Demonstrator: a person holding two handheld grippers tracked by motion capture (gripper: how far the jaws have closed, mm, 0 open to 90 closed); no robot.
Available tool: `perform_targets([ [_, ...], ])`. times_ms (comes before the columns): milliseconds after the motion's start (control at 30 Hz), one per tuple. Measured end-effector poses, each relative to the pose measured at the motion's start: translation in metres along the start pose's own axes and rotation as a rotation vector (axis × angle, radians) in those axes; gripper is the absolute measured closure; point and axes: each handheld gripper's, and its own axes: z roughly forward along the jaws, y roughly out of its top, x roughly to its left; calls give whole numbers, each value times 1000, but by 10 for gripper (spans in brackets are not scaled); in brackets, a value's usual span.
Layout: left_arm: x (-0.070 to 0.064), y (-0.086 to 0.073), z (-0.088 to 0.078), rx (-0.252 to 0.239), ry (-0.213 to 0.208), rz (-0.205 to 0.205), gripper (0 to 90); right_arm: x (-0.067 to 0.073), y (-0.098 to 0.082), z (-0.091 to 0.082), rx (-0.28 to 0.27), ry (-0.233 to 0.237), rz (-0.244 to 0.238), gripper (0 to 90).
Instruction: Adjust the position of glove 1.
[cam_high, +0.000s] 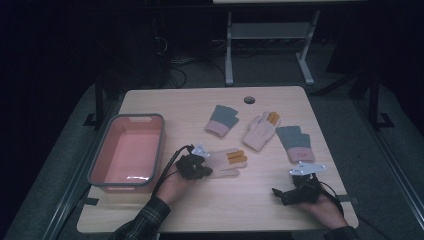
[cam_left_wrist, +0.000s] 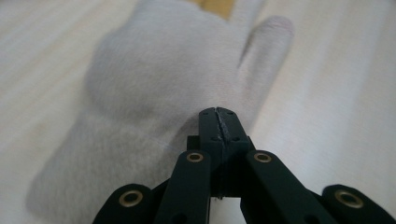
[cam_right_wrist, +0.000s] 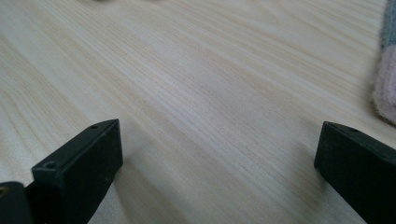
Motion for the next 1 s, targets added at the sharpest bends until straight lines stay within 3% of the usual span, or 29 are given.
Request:
perform_targets([
  [167, -11, -2, -8, -21, 10, 24, 896, 0, 0, 0, 0, 0, 0, 8],
  [267, -5, 5, -20, -82, 78, 16, 896, 0, 0, 0, 0, 0, 0, 8],
  [367, 8, 8, -27, -115, 165, -29, 895, 0, 0, 0, 0, 0, 0, 8],
  [433, 16, 7, -27, -118, 212, -51, 895, 0, 0, 0, 0, 0, 0, 8],
  [533, 22, 8, -22, -96, 243, -77, 895, 0, 0, 0, 0, 2, 0, 8],
  [733, 27, 6, -13, -63, 257, -114, 895, 1, 0, 1, -1, 4, 1, 8],
  [867, 27, 4, -9, -43, 239, -134, 895, 1, 1, 1, -1, 4, 2, 8],
  [1000, 21, 5, -8, -19, 217, -106, 895, 1, 1, 1, -1, 5, 1, 8],
])
